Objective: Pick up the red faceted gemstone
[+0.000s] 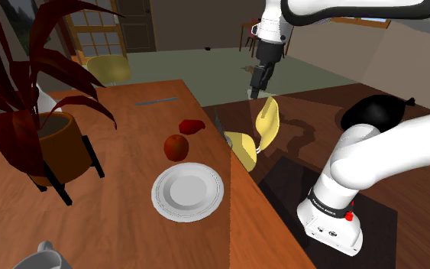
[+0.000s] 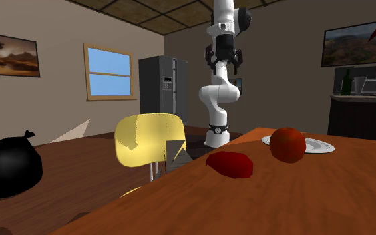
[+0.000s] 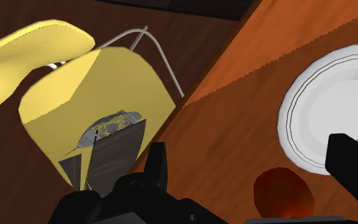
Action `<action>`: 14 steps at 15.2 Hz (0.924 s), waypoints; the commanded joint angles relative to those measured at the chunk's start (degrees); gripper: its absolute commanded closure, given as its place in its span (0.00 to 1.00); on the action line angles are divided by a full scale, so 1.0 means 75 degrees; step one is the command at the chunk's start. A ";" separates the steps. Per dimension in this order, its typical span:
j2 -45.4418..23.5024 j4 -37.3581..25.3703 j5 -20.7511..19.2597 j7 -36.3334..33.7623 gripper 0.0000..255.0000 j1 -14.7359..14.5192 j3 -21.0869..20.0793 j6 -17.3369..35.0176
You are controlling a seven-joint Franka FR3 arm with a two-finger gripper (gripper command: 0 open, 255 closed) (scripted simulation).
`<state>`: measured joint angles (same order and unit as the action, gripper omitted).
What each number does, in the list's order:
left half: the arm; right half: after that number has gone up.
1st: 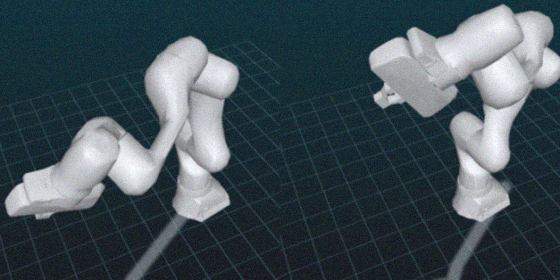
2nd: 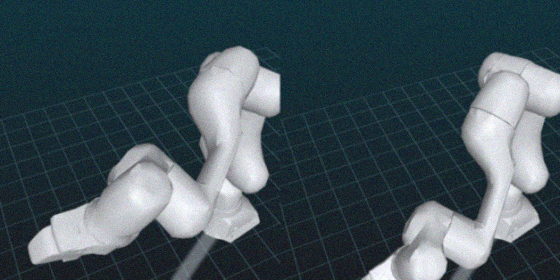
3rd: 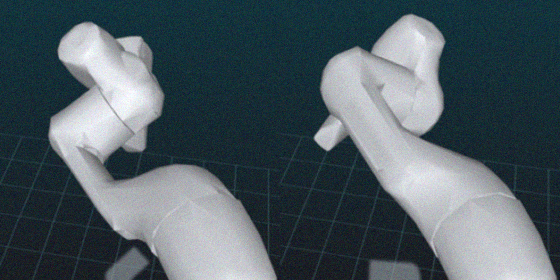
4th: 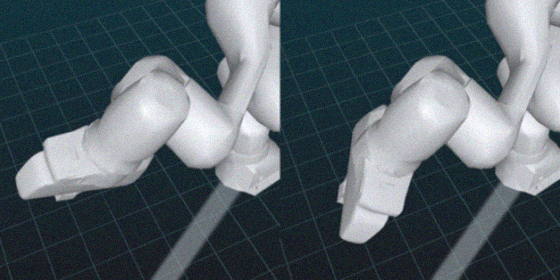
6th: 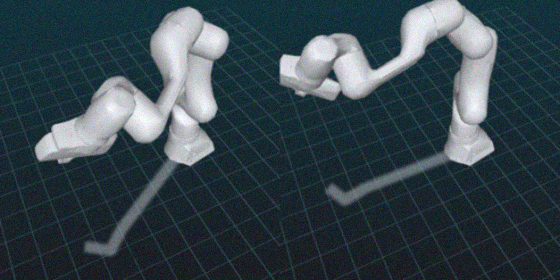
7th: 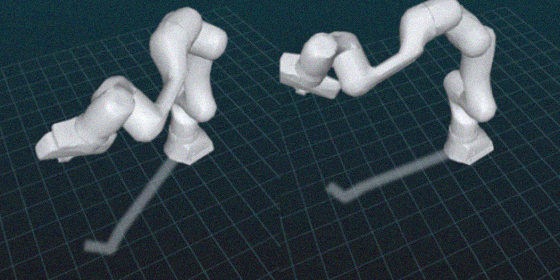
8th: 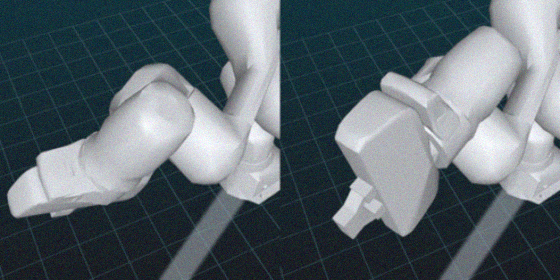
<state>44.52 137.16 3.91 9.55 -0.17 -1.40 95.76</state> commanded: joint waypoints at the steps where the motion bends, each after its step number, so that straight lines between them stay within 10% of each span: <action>1: 0.0000 0.0000 0.0000 0.0000 0.00 0.0000 0.0000 0.0000; 14: -0.3661 -0.1113 -0.0309 0.2152 0.00 -0.0376 0.0455 0.2464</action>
<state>19.39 130.29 1.65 24.52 -2.72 1.93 113.38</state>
